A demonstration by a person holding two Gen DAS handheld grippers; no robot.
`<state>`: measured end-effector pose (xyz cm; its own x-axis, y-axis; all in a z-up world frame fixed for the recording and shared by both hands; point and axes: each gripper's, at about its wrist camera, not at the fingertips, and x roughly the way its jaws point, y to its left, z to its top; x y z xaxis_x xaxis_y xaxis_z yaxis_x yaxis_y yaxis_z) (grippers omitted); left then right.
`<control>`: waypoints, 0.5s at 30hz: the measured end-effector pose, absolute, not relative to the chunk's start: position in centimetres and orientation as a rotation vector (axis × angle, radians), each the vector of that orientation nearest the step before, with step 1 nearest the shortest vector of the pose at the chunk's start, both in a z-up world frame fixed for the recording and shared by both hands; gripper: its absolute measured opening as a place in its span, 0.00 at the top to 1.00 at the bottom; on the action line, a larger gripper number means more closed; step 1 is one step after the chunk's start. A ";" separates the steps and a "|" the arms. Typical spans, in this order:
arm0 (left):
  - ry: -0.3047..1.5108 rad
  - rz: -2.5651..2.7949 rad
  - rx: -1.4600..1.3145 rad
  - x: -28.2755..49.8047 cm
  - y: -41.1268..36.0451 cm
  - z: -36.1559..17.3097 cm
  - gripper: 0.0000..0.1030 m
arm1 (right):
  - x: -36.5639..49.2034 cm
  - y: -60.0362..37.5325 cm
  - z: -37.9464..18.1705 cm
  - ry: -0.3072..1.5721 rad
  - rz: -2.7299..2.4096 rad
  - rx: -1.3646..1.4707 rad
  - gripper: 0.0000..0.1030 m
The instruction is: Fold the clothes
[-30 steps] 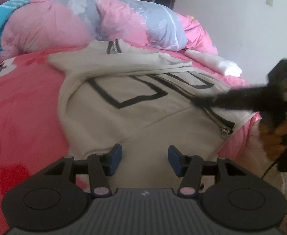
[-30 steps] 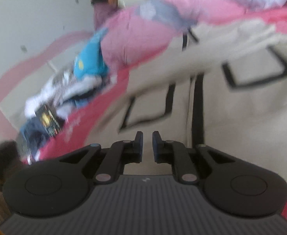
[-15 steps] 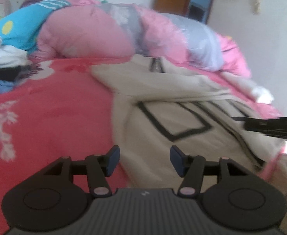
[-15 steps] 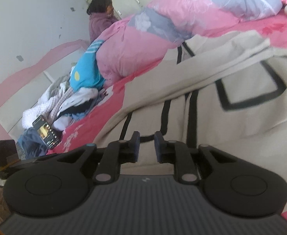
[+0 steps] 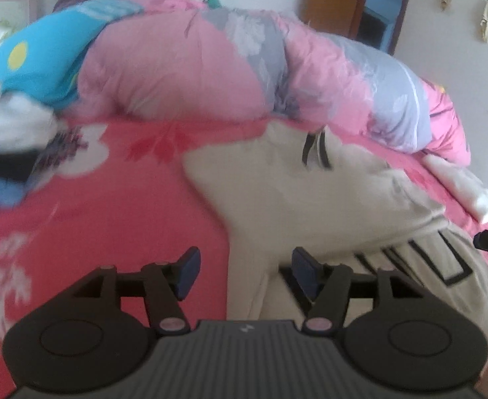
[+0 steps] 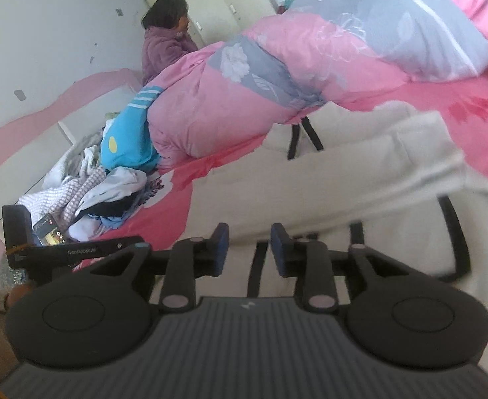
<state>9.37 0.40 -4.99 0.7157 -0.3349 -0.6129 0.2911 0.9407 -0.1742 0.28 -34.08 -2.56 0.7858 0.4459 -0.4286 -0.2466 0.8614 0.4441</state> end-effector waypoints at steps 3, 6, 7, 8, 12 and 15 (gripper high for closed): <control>0.660 -0.357 -0.038 11.9 -0.9 -3.9 0.34 | 3.4 -33.8 -1.5 0.562 0.412 0.353 0.69; 0.660 -0.371 -0.023 15.4 -2.3 -3.6 0.33 | 6.6 -33.5 -0.8 0.569 0.425 0.315 0.67; 0.662 -0.377 -0.021 16.6 -2.8 -3.7 0.33 | 7.7 -33.4 -0.7 0.570 0.423 0.300 0.65; 0.663 -0.382 -0.018 17.8 -3.4 -3.7 0.32 | 8.8 -33.4 -0.6 0.571 0.423 0.283 0.64; 0.683 -0.424 -0.032 23.3 -6.0 -4.5 0.28 | 13.3 -33.7 -0.6 0.579 0.422 0.227 0.61; 0.723 -0.436 -0.086 28.0 -7.5 -5.7 0.28 | 17.5 -34.5 -1.1 0.581 0.429 0.206 0.60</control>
